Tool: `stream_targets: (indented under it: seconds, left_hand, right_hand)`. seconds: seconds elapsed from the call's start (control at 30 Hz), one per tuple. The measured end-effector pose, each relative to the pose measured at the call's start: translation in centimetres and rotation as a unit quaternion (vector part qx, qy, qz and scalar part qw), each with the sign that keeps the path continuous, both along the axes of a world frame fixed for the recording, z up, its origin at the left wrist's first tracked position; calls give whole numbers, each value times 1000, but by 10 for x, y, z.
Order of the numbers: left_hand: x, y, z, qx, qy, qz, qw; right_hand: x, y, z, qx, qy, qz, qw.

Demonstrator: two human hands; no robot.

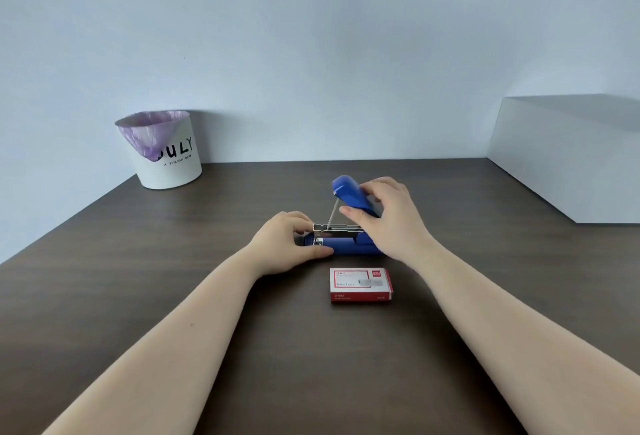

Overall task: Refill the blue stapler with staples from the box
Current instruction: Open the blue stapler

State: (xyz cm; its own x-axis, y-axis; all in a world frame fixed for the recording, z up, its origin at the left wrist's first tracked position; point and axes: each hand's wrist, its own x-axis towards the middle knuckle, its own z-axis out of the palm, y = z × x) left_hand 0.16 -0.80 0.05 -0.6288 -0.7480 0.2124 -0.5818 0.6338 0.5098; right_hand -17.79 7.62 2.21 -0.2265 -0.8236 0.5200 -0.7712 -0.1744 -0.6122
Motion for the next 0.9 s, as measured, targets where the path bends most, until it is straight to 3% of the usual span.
stream_targets:
  seconds: [0.3,0.43,0.5,0.63,0.73,0.83,0.9]
  left_hand:
    - [12,-7,3,34,2,-5,999]
    - [30,-17,2,40,16,14,999]
    - [36,-19,1,46,24,15,999]
    - [38,-20,0,59,32,11,998]
    - [36,-19,3,71,42,19,996]
    - [33,-14,3,75,52,29,995]
    - [28,-8,5,24,82,41,995]
  right_hand:
    - [-28,14,12,-25,-255,-5,967]
    - [-52,24,4,71,-306,68,947]
    - [-60,27,1,129,-286,103,944]
    - [-73,31,1,183,-137,74,971]
    - [-72,30,-1,235,-97,81,964]
    - [-66,26,-1,234,-42,72,969]
    - [-62,24,0,223,-4,57,973]
